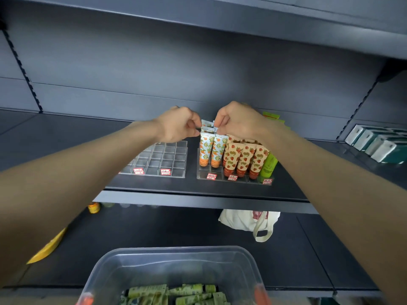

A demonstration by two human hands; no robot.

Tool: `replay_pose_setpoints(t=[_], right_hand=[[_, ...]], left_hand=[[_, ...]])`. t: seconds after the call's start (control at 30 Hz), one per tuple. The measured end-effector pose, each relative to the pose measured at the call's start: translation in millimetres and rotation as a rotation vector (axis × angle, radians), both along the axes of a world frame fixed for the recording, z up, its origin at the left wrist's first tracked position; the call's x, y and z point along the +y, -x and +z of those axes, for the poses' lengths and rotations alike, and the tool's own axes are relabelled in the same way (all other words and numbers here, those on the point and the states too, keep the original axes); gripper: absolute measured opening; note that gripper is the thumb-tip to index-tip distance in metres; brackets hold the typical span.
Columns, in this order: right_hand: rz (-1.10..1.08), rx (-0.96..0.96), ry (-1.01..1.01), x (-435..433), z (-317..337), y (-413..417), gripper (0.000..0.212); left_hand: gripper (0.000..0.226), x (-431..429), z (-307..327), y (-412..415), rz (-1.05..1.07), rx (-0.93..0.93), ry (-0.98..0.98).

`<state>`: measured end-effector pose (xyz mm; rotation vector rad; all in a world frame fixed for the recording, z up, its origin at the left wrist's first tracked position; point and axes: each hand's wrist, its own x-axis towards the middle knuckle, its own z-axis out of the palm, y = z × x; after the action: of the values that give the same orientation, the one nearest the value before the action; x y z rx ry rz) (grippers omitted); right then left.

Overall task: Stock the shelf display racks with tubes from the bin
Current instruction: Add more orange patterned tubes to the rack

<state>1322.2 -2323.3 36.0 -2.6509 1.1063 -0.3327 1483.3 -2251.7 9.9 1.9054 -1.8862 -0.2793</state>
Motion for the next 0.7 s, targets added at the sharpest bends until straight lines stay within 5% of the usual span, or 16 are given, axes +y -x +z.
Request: replay_pose_setpoints(t=[0.27, 0.7], right_hand=[[0.063, 0.025, -0.116, 76, -52, 12, 0.016], [0.072, 0.275, -0.62, 199, -290, 39, 0.028]], left_hand=[[0.022, 95, -40, -3, 0.046, -0.067, -0.19], [0.017, 234, -265, 24, 0.101, 0.113, -0.674]])
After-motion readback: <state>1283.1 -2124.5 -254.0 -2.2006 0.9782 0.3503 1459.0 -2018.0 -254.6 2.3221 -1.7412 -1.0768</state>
